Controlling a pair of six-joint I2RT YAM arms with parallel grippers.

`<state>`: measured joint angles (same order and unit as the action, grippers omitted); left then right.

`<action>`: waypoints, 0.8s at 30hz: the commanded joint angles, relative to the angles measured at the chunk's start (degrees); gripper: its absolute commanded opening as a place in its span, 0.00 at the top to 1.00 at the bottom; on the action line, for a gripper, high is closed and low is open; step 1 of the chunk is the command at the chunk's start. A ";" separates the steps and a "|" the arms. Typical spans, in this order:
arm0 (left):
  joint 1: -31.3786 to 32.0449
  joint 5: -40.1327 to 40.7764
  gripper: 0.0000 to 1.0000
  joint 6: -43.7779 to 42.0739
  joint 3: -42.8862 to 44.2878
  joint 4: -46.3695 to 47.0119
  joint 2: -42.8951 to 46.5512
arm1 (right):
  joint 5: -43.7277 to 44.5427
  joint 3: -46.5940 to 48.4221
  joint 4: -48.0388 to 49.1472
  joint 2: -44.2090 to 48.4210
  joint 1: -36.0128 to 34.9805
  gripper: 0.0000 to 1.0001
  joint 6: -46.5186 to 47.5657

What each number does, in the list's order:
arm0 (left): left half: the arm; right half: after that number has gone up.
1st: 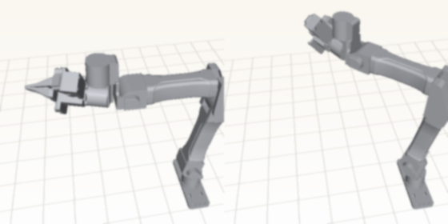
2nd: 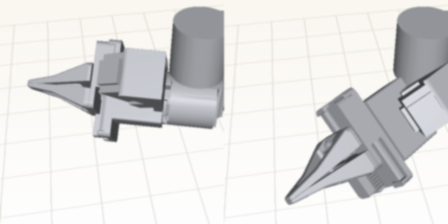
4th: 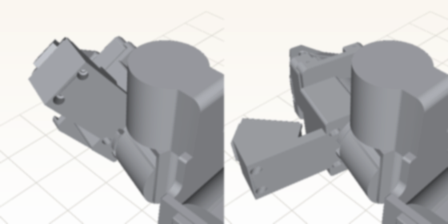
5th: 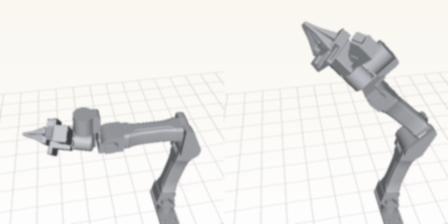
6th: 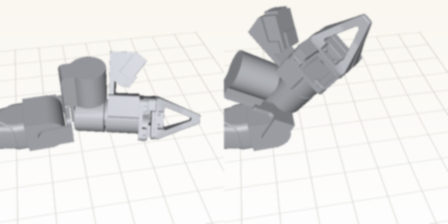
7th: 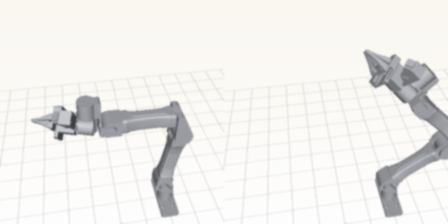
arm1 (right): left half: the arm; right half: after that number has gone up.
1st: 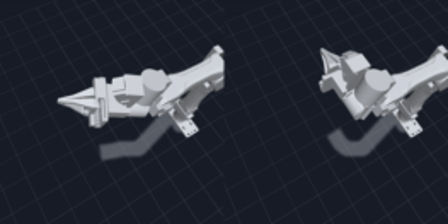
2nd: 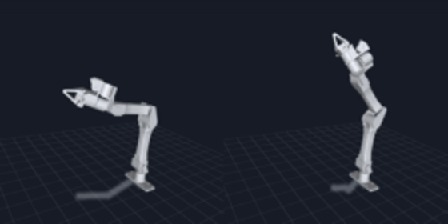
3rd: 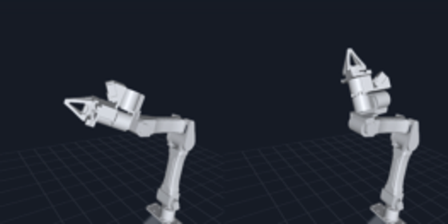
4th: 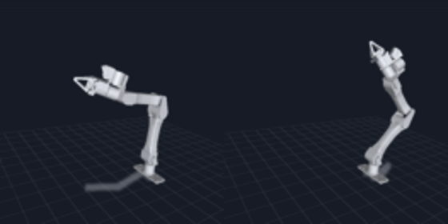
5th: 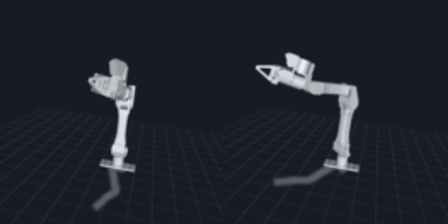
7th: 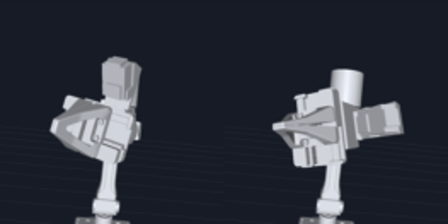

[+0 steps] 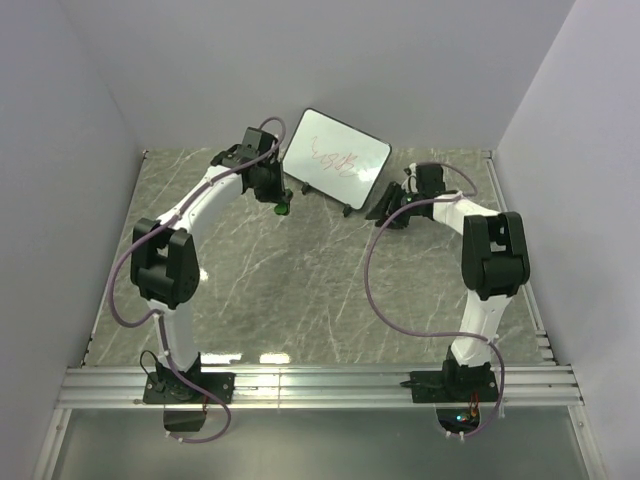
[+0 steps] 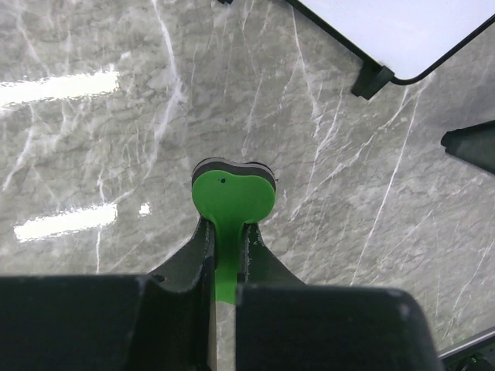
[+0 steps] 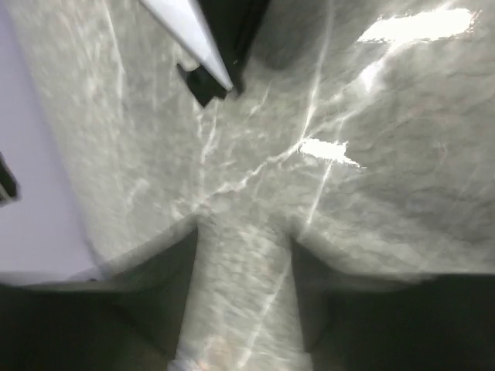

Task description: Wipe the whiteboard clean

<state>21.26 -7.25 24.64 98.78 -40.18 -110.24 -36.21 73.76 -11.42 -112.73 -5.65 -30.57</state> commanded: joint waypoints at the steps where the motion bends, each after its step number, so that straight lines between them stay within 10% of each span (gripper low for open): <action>1: -0.34 -2.95 1.00 -1.18 0.53 2.13 -0.59 | 1.57 -1.60 3.33 4.70 -0.94 0.34 0.16; 3: -0.69 -3.82 1.00 -1.00 0.19 2.21 0.02 | 2.19 -0.90 4.21 4.80 -0.85 0.01 -0.19; 24: -1.22 0.04 1.00 0.76 -9.04 1.69 7.14 | 0.18 30.66 3.42 -18.76 1.17 0.09 -3.18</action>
<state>19.53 -8.58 24.88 90.63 -38.83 -106.13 -34.06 102.37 -9.65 -131.39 -4.56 -32.84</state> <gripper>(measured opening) 0.088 0.915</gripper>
